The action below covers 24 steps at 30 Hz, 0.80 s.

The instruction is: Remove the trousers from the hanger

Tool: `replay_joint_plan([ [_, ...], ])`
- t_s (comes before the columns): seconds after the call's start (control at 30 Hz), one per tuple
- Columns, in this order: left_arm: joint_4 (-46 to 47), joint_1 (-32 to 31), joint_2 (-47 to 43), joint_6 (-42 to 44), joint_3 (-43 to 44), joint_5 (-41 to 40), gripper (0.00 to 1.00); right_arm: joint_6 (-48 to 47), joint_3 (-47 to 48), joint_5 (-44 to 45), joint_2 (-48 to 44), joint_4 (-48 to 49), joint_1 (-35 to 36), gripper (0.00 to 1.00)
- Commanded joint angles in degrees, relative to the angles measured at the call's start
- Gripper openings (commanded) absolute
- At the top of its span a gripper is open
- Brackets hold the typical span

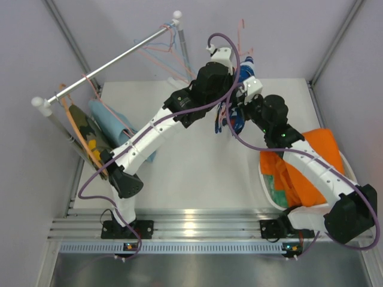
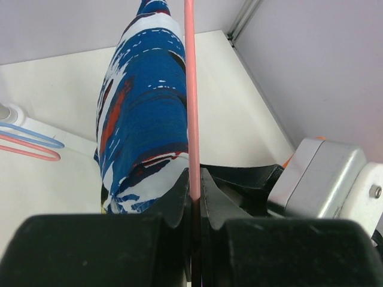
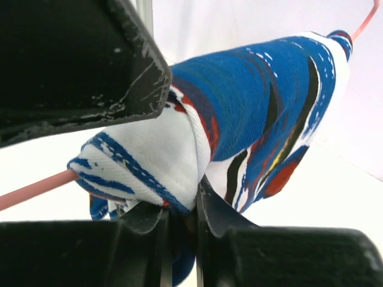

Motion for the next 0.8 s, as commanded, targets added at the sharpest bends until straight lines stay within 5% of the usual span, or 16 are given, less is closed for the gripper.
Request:
replay_joint_plan([
  [0.0, 13.08, -0.26, -7.66, 0.38, 2.27, -1.17, 0.0, -0.76, -0.67, 0.38, 0.21, 1.24, 0.44, 0.06],
  [0.03, 13.08, -0.26, -7.65, 0.38, 1.83, -1.79, 0.0, -0.76, -0.49, 0.3, -0.05, 1.07, 0.44, 0.0],
  [0.77, 9.66, -0.17, -8.09, -2.87, -10.21, -5.84, 0.0, 6.0, 17.52, 4.08, -11.65, -7.37, 0.44, 0.0],
])
